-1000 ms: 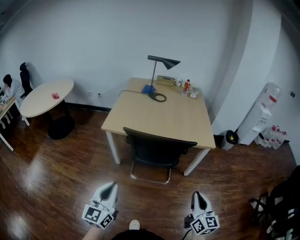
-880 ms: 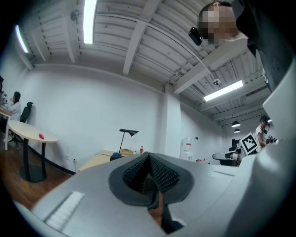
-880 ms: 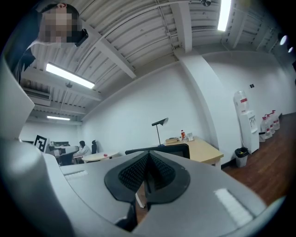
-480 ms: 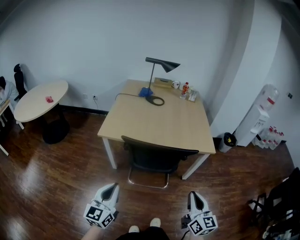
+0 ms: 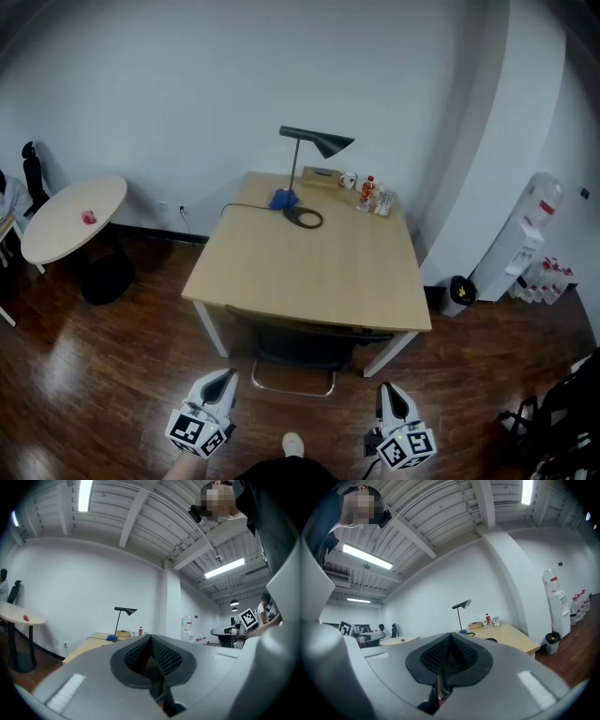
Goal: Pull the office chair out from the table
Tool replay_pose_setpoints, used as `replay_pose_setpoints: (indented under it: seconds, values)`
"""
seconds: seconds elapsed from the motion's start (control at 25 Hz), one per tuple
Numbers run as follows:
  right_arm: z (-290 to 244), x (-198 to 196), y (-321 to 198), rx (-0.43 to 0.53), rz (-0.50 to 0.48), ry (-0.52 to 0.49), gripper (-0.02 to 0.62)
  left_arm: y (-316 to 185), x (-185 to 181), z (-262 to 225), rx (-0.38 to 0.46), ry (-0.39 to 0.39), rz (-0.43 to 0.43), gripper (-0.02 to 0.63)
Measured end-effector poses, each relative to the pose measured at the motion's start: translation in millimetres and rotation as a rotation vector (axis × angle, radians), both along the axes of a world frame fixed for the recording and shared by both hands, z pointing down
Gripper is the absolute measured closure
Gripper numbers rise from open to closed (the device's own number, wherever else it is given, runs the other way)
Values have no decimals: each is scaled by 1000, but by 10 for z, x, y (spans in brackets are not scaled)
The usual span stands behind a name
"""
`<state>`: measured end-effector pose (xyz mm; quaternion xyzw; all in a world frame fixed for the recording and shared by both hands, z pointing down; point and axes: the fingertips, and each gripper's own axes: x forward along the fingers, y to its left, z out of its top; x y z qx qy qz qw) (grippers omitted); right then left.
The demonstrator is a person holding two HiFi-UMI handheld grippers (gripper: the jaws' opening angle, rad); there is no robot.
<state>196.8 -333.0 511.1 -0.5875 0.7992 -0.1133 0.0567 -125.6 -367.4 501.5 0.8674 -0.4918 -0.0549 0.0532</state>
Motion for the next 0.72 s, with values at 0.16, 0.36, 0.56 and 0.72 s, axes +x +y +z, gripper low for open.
replay_pose_setpoints:
  seconds: [0.16,0.36,0.56,0.72]
  values:
    - [-138,142,-400,41,-9,0,581,-356,142,-185,53,3,12,604]
    - [-263,115,-789,77,-60,23,581,-703,280,-302,86,-17,14,604]
    - [-310,145,-1090,83,-103,47,578,-994,433,-325,94,-53,16,603]
    - [-314,200,-1272,82,-125,66,571,-1165,557,-324,98,-61,35,603]
